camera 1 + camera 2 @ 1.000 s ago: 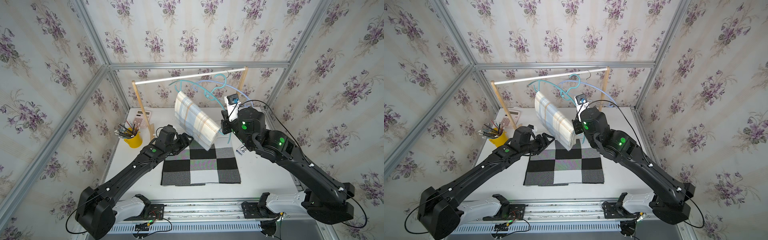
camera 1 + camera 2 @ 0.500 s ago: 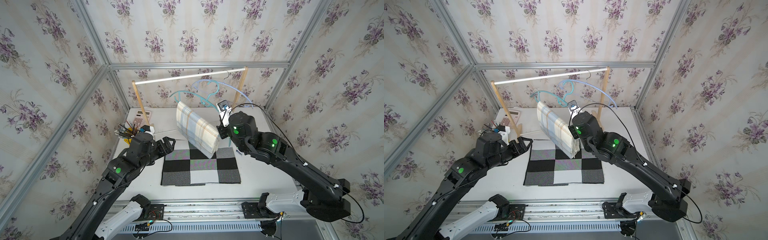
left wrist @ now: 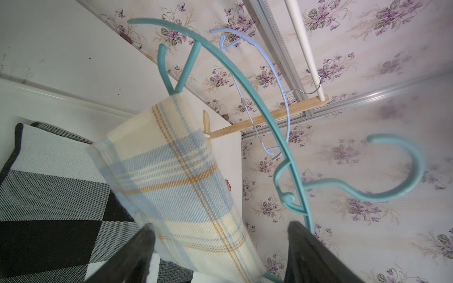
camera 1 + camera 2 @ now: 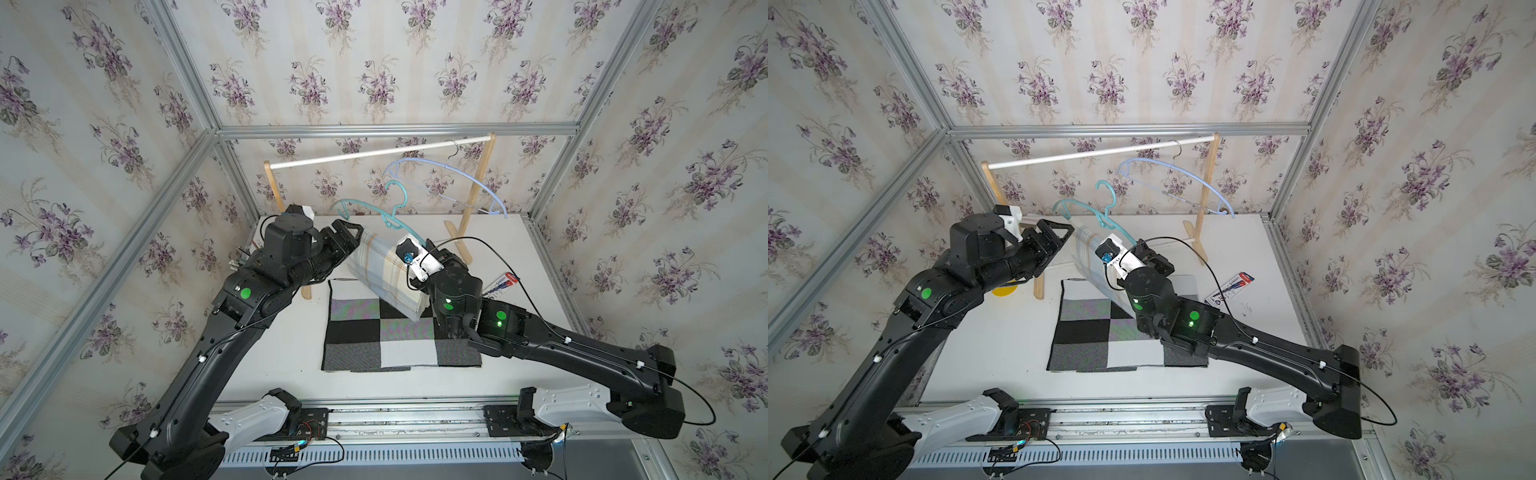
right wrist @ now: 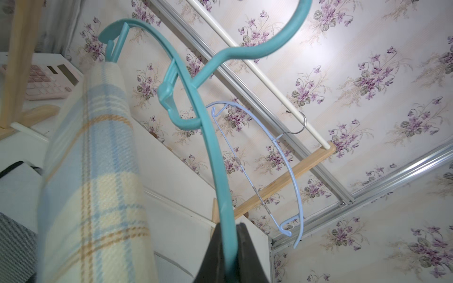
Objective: Hang the scarf on the hanger
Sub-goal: Hang the scarf on the hanger, then place the hanger at the clothesline.
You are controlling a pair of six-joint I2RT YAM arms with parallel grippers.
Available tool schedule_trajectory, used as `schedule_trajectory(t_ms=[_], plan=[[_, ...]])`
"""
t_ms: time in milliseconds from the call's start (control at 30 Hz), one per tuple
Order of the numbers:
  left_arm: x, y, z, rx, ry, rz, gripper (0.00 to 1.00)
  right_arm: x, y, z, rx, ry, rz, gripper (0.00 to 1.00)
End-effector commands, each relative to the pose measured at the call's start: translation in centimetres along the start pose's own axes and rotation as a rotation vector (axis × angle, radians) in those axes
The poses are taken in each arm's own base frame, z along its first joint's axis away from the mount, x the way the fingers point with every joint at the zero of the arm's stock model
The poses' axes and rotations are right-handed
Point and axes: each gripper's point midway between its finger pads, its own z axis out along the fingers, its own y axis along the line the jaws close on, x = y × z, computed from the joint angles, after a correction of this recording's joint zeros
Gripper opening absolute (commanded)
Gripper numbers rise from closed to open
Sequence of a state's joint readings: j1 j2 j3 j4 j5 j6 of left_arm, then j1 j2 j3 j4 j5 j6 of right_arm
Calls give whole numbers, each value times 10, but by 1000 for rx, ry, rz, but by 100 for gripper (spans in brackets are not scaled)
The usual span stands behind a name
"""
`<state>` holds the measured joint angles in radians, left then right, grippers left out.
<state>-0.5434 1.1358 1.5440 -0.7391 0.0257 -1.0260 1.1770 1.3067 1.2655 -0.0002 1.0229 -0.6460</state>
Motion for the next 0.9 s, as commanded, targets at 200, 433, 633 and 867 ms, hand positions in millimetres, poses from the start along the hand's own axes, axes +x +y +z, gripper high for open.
schedule_trajectory(t_ms=[200, 433, 633, 867], plan=[[-14, 79, -54, -198, -232, 82, 86, -24, 7, 40, 36, 41, 140, 0], [2, 156, -88, -373, -293, 186, 86, -47, 23, 80, 57, 44, 178, 0], [26, 200, -85, -424, -260, 163, 86, -62, 37, 116, 80, 49, 205, 0], [40, 215, -70, -466, -198, 169, 86, -71, 62, 147, 82, 47, 201, 0]])
